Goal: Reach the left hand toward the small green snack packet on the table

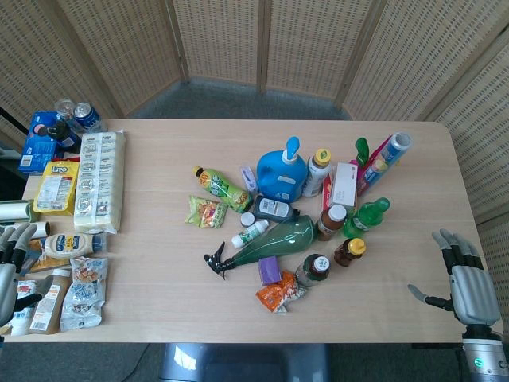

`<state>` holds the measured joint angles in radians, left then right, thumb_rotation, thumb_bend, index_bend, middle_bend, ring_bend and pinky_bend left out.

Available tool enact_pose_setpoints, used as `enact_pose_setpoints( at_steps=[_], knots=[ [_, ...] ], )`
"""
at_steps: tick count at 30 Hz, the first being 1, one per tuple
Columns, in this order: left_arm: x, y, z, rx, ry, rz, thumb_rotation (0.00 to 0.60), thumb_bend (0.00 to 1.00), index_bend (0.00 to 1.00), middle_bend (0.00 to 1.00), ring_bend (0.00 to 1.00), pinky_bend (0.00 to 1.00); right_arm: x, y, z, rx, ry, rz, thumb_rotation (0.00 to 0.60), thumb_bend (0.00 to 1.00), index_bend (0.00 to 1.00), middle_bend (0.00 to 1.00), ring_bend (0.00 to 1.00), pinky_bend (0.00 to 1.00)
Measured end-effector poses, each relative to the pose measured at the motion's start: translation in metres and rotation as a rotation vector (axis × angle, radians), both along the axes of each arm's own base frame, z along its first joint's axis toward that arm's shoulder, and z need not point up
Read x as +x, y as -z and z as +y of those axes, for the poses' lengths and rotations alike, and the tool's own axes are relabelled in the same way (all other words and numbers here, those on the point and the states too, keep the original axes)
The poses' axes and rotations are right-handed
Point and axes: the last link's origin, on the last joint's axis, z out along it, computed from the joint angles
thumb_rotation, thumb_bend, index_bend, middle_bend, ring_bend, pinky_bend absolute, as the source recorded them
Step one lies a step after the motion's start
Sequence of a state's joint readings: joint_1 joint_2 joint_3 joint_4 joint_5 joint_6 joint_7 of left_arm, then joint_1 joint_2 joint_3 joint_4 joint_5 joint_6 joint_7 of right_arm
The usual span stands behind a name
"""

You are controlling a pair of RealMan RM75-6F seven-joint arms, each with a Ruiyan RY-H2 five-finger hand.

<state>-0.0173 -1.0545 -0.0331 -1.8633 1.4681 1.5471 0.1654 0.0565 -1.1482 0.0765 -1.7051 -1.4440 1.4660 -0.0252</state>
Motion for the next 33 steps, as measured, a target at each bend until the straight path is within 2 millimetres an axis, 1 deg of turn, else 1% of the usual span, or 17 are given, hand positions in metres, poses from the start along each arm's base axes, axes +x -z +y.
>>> enact_pose_setpoints(
  at_steps=[7,11,13,16,18,22,26,29,33],
  knots=[
    [0.003,0.003,-0.001,-0.029,0.007,0.002,0.6,0.35,0.06,0.03,0.02,0.0,0.002,0.002,0.0,0.005,-0.011,-0.009,0.491,0.04,0.0,0.0,0.0,0.0],
    [0.011,0.009,0.0,-0.07,0.038,0.006,0.6,0.35,0.06,0.03,0.02,0.0,0.0,0.002,0.004,-0.002,-0.006,-0.021,0.49,0.04,0.0,0.0,0.0,0.0],
    [0.014,0.014,0.003,-0.095,0.048,0.009,0.6,0.35,0.07,0.04,0.02,0.0,-0.001,0.003,0.006,-0.003,-0.006,-0.027,0.489,0.04,0.0,0.0,0.0,0.0],
    [0.021,0.024,0.009,-0.145,0.062,0.001,0.6,0.35,0.13,0.06,0.03,0.0,-0.002,0.003,0.009,-0.007,-0.001,-0.03,0.49,0.04,0.0,0.0,0.0,0.0],
    [0.026,0.034,0.014,-0.191,0.071,-0.013,0.6,0.35,0.15,0.07,0.04,0.0,-0.004,0.001,0.01,-0.013,0.005,-0.026,0.49,0.04,0.0,0.0,0.0,0.0],
    [0.04,0.057,0.03,-0.283,0.103,-0.041,0.6,0.35,0.15,0.11,0.09,0.0,-0.006,-0.005,0.014,-0.026,0.019,-0.019,0.492,0.04,0.0,0.0,0.0,0.0],
    [0.055,0.083,0.046,-0.349,0.134,-0.072,0.6,0.35,0.15,0.12,0.1,0.0,-0.01,-0.008,0.017,-0.03,0.036,-0.014,0.491,0.04,0.0,0.0,0.0,0.0],
    [0.062,0.096,0.058,-0.367,0.142,-0.08,0.6,0.35,0.15,0.12,0.1,0.0,-0.012,-0.008,0.019,-0.034,0.045,-0.016,0.489,0.04,0.0,0.0,0.0,0.0],
    [0.064,0.106,0.075,-0.367,0.141,-0.069,0.6,0.35,0.15,0.12,0.1,0.0,-0.015,-0.009,0.021,-0.033,0.059,-0.014,0.491,0.04,0.0,0.0,0.0,0.0]
  ],
)
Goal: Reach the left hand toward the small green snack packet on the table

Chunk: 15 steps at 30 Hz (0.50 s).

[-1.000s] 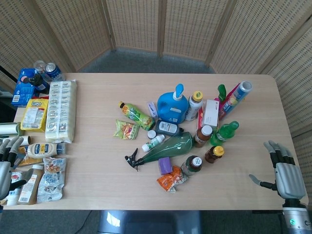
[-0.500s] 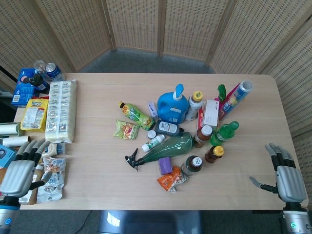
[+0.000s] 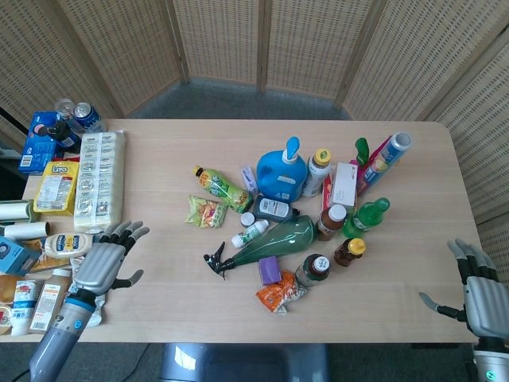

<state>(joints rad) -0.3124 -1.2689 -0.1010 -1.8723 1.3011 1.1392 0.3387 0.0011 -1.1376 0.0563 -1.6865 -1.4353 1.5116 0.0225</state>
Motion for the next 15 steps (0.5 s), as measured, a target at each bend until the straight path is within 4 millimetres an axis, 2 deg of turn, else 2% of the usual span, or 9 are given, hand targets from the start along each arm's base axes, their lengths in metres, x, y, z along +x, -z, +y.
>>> enact_pose_setpoints(
  at_steps=[7,15],
  knots=[
    [-0.002,0.012,0.038,0.005,-0.004,0.032,0.6,0.35,0.15,0.11,0.1,0.0,-0.003,-0.003,0.002,-0.011,0.018,0.005,0.49,0.04,0.0,0.0,0.0,0.0],
    [-0.005,0.035,0.085,-0.055,-0.03,0.069,0.6,0.35,0.14,0.11,0.1,0.0,-0.008,-0.007,0.006,-0.023,0.049,0.017,0.494,0.04,0.0,0.0,0.0,0.0]
  ],
)
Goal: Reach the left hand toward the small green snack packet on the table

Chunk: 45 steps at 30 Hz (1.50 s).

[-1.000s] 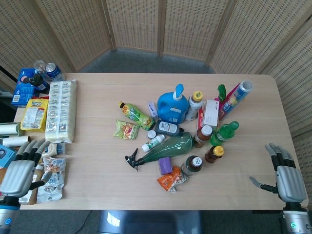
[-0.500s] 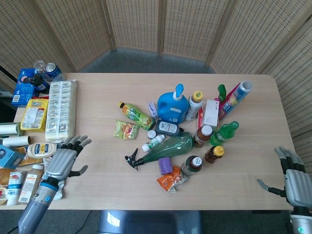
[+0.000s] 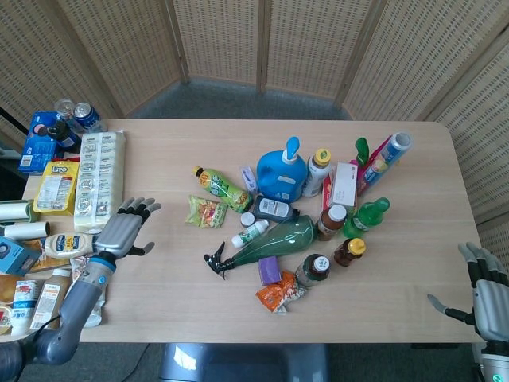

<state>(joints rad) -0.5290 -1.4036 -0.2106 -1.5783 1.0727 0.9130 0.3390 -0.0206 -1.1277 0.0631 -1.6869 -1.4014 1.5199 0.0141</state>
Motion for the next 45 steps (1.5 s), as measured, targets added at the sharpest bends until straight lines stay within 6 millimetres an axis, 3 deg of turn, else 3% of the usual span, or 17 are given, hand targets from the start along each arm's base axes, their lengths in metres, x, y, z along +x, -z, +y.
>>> enact_pose_setpoints(
  at_steps=[14,30,32,34,37,40,43,45],
  knots=[
    [0.01,0.058,0.051,-0.122,-0.048,0.024,0.6,0.35,0.13,0.12,0.11,0.0,-0.003,-0.009,0.006,-0.028,0.053,0.025,0.493,0.04,0.0,0.0,0.0,0.0],
    [0.047,0.104,0.083,-0.172,-0.004,0.032,0.6,0.35,0.12,0.09,0.12,0.0,-0.009,-0.016,0.013,-0.052,0.106,0.04,0.492,0.04,0.0,0.0,0.0,0.0],
    [0.05,0.109,0.085,-0.177,-0.001,0.033,0.6,0.35,0.15,0.09,0.16,0.0,-0.009,-0.016,0.014,-0.053,0.109,0.04,0.493,0.04,0.0,0.0,0.0,0.0],
    [0.053,0.114,0.086,-0.178,0.002,0.03,0.6,0.35,0.22,0.15,0.28,0.0,-0.01,-0.016,0.014,-0.055,0.111,0.04,0.493,0.04,0.0,0.0,0.0,0.0],
    [0.056,0.119,0.087,-0.167,0.004,0.018,0.6,0.35,0.4,0.32,0.52,0.01,-0.01,-0.017,0.015,-0.06,0.112,0.037,0.491,0.04,0.0,0.0,0.0,0.0],
    [0.058,0.12,0.087,-0.142,0.018,0.017,0.6,0.35,0.58,0.54,0.72,0.13,-0.011,-0.018,0.016,-0.064,0.116,0.036,0.49,0.04,0.0,0.0,0.0,0.0],
    [0.054,0.122,0.087,-0.128,0.028,0.033,0.6,0.35,0.63,0.61,0.77,0.24,-0.012,-0.018,0.017,-0.065,0.119,0.034,0.488,0.04,0.0,0.0,0.0,0.0],
    [0.052,0.122,0.085,-0.129,0.023,0.033,0.6,0.34,0.65,0.63,0.79,0.26,-0.012,-0.018,0.017,-0.066,0.118,0.031,0.491,0.04,0.0,0.0,0.0,0.0]
  ],
)
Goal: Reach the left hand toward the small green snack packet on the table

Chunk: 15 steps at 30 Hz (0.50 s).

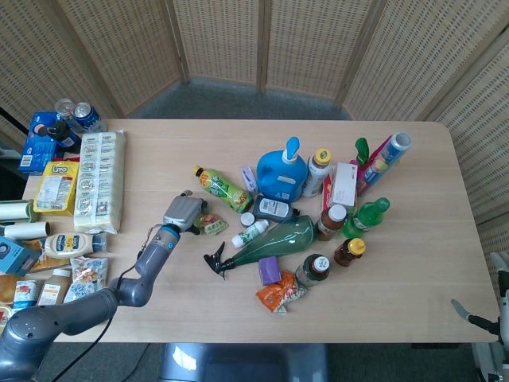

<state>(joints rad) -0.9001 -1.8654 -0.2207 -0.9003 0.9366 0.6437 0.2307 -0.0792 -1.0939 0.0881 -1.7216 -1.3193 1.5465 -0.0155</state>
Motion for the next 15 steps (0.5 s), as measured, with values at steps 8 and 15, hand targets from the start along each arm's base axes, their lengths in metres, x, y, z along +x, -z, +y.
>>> enact_pose_setpoints(
  at_steps=[8,15],
  knots=[
    [-0.004,-0.016,-0.003,0.044,-0.023,-0.072,0.6,0.33,0.65,0.64,0.8,0.27,0.0,0.002,-0.003,0.006,-0.011,-0.007,0.492,0.04,0.0,0.0,0.0,0.0],
    [-0.004,-0.058,-0.016,0.091,-0.029,-0.203,0.6,0.32,0.64,0.63,0.79,0.26,0.003,0.015,-0.012,0.043,-0.044,-0.034,0.495,0.04,0.0,0.0,0.0,0.0]
  ],
)
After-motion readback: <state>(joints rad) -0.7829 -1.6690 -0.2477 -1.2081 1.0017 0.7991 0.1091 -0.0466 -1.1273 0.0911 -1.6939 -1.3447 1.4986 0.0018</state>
